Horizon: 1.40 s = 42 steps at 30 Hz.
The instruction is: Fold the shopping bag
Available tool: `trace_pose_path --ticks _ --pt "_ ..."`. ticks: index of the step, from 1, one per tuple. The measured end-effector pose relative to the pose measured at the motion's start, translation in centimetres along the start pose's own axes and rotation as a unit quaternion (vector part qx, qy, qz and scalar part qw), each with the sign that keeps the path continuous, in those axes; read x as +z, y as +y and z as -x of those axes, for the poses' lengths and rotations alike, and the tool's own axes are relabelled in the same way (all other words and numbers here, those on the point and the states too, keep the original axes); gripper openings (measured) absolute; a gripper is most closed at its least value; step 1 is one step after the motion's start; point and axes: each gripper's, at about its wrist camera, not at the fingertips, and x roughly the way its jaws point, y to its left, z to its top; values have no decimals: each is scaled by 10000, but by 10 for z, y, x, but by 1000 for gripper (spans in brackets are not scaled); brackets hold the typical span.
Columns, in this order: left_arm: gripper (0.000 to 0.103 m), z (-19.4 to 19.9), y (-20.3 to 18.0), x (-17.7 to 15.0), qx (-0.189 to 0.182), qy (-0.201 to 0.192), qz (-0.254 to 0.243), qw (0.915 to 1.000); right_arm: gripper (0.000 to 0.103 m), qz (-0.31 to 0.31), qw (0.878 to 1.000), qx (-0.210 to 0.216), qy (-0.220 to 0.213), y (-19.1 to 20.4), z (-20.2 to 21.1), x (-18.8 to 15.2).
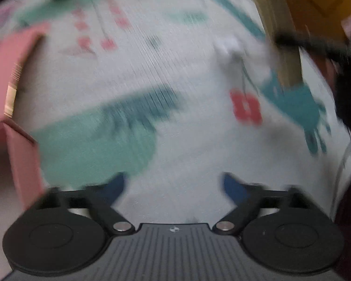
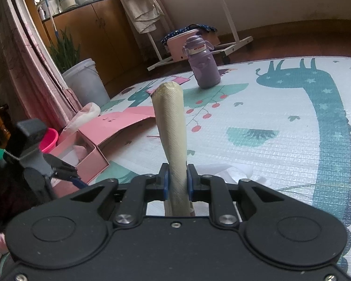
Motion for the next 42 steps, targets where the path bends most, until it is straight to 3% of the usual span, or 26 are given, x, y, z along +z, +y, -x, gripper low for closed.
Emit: trace_pose_path --ticks 2,6,13,19,21,22,24,26,27,29,32,36,38,42 --pt "44 -1 2 10 259 -506 275 9980 16 -8 10000 -4 5 -1 0 0" --pt "44 -20 0 37 938 -1025 705 9878 16 -24 10000 -12 15 -2 -1 -1" --pt "40 -71 13 65 1806 -1398 1197 9662 16 -52 10000 -26 32 -4 -2 -3" --pt "38 -83 40 77 2001 -1493 1565 9556 16 -89 9999 -2 105 -8 -7 -5" --pt "39 -88 45 82 1904 -1424 1698 9564 16 -99 9999 2 119 -9 -8 -5" --pt "44 -89 46 83 1865 -1370 1736 9573 16 -102 9999 4 113 -9 -8 -5" --pt "69 -101 39 90 1790 -1260 1452 9649 16 -108 9999 7 102 -9 -7 -5" --pt "72 -100 28 83 1879 -1292 1337 9644 16 -116 9999 12 87 -9 -6 -4" --pt "70 -100 23 79 1930 -1314 1288 9638 16 -120 9999 14 78 -9 -5 -4" --pt "31 -95 23 73 1873 -1375 1215 9650 16 -128 9999 19 62 -9 -4 -3" --pt "6 -82 21 60 1629 -1275 1092 9722 16 -141 9999 26 38 -9 -3 -2" --pt "3 -68 0 36 1014 -907 744 9879 16 -157 9999 36 6 -9 -1 -1" --pt "3 -49 -15 14 452 -715 681 9941 16 -157 9999 41 -2 -8 -1 -1" --pt "3 -18 -20 -4 31 -981 652 9930 16 -153 9999 51 -14 -8 0 -1"
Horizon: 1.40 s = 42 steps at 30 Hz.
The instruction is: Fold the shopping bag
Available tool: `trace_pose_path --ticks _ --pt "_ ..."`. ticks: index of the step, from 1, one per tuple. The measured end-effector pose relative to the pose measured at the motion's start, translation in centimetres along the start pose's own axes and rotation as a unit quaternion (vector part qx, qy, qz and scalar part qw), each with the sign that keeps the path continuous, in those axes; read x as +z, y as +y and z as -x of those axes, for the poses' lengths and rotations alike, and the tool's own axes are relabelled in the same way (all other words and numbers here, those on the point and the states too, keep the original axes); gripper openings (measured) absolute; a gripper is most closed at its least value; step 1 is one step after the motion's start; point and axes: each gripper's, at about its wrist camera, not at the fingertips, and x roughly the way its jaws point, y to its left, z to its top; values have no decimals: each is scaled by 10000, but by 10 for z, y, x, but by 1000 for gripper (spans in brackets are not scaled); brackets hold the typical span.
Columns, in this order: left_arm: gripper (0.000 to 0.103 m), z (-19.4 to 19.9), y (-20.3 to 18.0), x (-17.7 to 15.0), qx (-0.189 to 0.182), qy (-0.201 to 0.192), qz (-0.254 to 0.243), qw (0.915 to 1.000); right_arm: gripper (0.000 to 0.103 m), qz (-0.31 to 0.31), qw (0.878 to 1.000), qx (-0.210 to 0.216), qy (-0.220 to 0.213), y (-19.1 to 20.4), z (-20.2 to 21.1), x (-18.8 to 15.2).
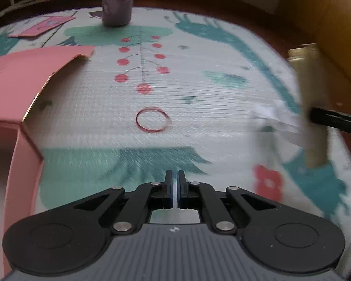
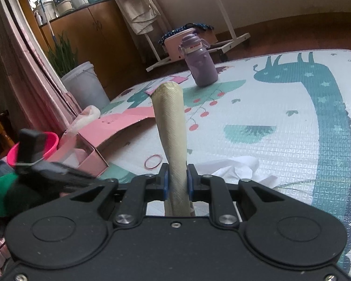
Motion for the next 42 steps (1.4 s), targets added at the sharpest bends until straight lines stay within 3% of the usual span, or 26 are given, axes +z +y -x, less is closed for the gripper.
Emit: trace_pose_path --ticks 3,4,5,6,7,13,16,19,22,23,24,25,28,31,37,39,42 --pt "7 8 1 5 -96 -313 15 9995 16 3 10000 8 -9 1 0 0" --pt "20 7 3 9 -13 -410 132 9991 16 4 10000 10 -11 1 0 -1" --pt "45 4 3 14 124 -465 189 9987 16 5 10000 13 -14 1 0 -1" --pt "55 0 4 19 270 -513 235 9980 16 6 10000 15 -17 1 0 -1" --pt "59 -7 5 24 345 -554 305 9974 16 7 10000 18 -20 1 0 -1" --pt "59 -52 18 48 858 -581 673 9923 16 15 10000 11 31 -1 -2 -1" --pt "36 -68 23 50 1222 -526 682 9888 16 6 10000 26 51 -2 -3 -2" --pt "34 -72 16 44 1499 -498 337 9869 16 9 10000 38 58 -1 -3 -2" --pt "30 -70 8 42 1480 -462 146 9878 16 14 10000 49 64 -1 -4 -1" --pt "21 -69 5 41 1469 -450 89 9881 16 16 10000 52 66 0 -4 -1" --pt "5 -69 2 40 1458 -439 32 9883 16 17 10000 56 68 0 -4 -1" --pt "0 -68 0 39 1446 -427 -25 9886 16 19 10000 59 70 0 -4 -1" --pt "0 -66 -8 37 1412 -392 -196 9890 16 24 9999 70 76 1 -5 0" --pt "0 -51 -5 33 1246 -540 84 9907 16 29 9999 81 81 1 -5 0" --pt "0 12 -14 20 732 -826 27 9939 16 40 9999 102 93 2 -7 1" --pt "0 12 -16 20 416 -665 -102 9969 16 43 9999 109 97 3 -7 2" --pt "11 -6 -16 29 575 -581 87 9966 16 48 9999 120 102 3 -7 2"
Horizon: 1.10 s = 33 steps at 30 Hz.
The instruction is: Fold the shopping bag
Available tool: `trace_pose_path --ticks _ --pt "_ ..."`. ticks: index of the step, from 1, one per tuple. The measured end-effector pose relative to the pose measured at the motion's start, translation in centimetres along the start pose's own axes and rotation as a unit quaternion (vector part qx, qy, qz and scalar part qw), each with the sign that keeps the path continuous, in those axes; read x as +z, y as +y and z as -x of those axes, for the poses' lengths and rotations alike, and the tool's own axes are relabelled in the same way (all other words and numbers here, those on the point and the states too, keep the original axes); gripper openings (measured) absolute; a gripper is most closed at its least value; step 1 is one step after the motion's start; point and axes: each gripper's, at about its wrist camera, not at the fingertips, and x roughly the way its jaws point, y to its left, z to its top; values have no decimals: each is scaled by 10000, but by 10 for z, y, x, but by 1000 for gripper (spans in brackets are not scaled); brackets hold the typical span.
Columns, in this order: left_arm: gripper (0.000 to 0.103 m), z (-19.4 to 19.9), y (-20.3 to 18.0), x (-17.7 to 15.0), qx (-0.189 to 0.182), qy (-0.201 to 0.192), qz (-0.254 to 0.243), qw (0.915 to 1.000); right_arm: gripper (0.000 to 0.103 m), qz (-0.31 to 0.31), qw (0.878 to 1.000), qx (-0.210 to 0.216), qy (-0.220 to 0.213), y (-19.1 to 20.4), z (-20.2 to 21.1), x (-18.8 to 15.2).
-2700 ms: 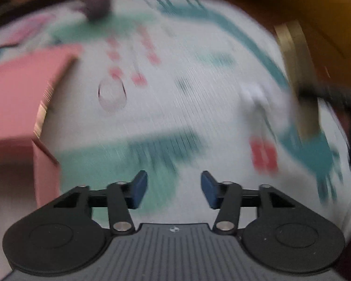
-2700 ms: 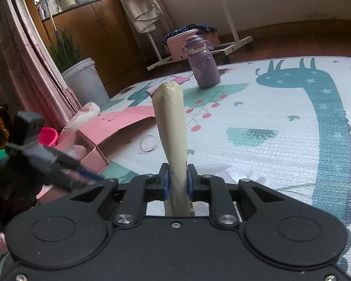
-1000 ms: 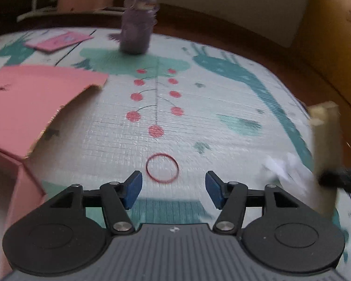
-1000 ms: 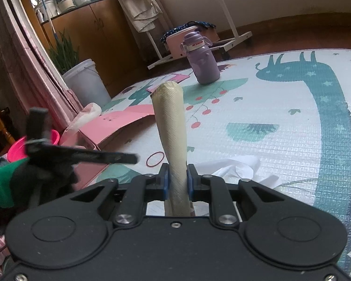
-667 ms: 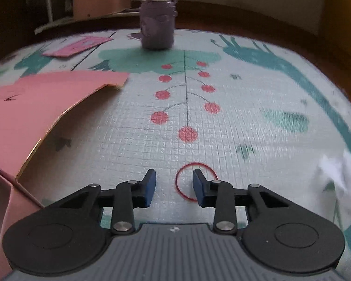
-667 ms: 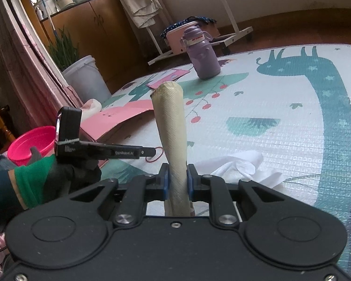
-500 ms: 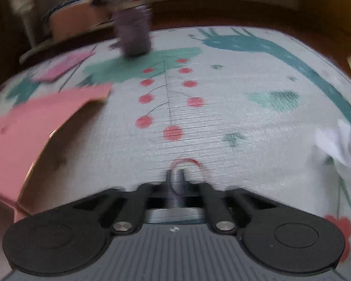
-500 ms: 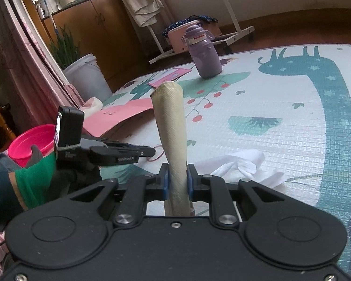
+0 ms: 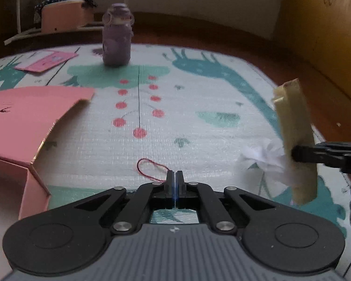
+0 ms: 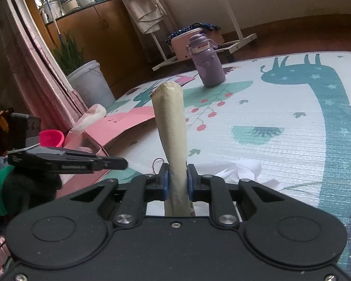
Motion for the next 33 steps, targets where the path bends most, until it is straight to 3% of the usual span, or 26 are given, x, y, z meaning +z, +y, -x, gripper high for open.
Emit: trace_pose_path --ticks 2,4,6,7,10,15,19,24,26,28,33 --pt "42 -13 -1 2 202 -6 94 9998 16 3 10000 7 4 0 0 0" --pt "59 -24 1 1 510 -83 160 9985 16 7 10000 14 8 1 -1 1" --pt "59 -31 6 -1 538 -122 216 9982 16 10 10000 21 12 1 -1 1" --pt "58 -33 7 -2 551 -142 199 9982 16 12 10000 25 13 1 -1 1" --pt "32 -36 14 0 570 -146 173 9981 16 16 10000 28 18 1 -1 1" --pt "32 -48 25 4 648 54 -20 9979 16 19 10000 22 23 0 1 -1" --pt "32 -59 23 8 488 152 -247 9984 16 21 10000 17 27 0 2 -2" --pt "22 -63 18 6 651 261 -490 9963 16 25 10000 11 32 -1 4 -4" --pt "1 -64 3 7 730 339 -994 9918 16 26 10000 8 34 -2 5 -5" --pt "1 -64 -2 7 790 362 -1114 9900 16 27 10000 6 36 -2 5 -5" --pt "0 -41 8 8 568 138 -542 9968 16 11 10000 5 -14 -3 9 -6"
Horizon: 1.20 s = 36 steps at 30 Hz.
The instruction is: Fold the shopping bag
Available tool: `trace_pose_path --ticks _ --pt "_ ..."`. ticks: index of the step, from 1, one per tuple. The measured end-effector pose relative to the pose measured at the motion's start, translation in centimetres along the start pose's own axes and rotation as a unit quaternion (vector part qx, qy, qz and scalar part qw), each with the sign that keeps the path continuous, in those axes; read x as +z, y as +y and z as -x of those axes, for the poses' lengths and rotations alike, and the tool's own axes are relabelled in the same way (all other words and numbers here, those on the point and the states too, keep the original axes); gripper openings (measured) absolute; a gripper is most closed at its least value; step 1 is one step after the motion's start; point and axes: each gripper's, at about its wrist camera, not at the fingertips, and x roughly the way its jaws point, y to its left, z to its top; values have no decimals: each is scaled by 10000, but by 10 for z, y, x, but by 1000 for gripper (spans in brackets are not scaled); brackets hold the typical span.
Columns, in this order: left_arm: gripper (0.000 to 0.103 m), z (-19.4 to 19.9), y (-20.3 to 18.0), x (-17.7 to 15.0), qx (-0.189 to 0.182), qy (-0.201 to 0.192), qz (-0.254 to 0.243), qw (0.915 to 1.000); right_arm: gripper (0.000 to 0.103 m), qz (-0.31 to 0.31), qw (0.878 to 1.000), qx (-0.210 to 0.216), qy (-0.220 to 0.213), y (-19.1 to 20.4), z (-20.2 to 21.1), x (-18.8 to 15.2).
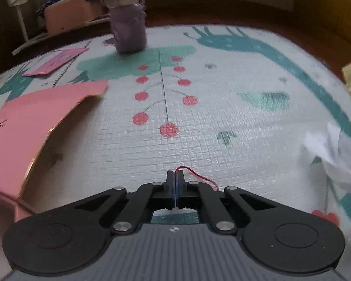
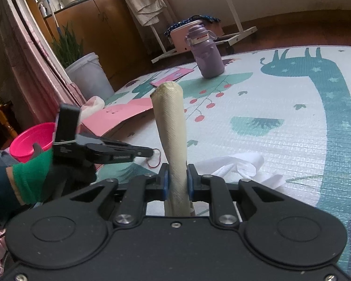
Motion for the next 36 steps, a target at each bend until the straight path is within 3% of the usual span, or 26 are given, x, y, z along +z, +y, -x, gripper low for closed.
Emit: trace_pose_path --ticks 3,9,16,19,24,25,26,30,34,36 --pt "0 41 0 -1 -237 -341 92 9991 16 43 10000 39 -43 3 1 1" --pt "0 89 -23 15 -65 -756 -625 9952 15 442 9989 159 -93 19 2 0" --pt "0 144 -51 35 157 -1224 -1485 9812 13 1673 9848 -86 -468 58 11 -3" --pt "0 162 -65 42 328 -1379 -1964 9702 13 2232 9728 -177 -598 74 14 -4" --pt "0 171 -97 49 930 -1441 -3220 9311 12 2505 9655 -223 -679 81 17 -5" --pt "0 174 -98 52 864 -1428 -3274 9300 12 2553 9641 -232 -696 82 18 -5" --pt "0 177 -99 55 761 -1411 -3290 9306 12 2601 9626 -242 -712 84 19 -5" --pt "0 203 -81 70 111 -1586 -2361 9586 12 2793 9566 -278 -778 89 21 -5" --pt "0 228 -80 72 -537 -1585 -2012 9652 12 2983 9502 -315 -844 94 24 -5" --pt "0 230 -83 71 -582 -1515 -2079 9646 12 3078 9468 -333 -877 97 25 -5"
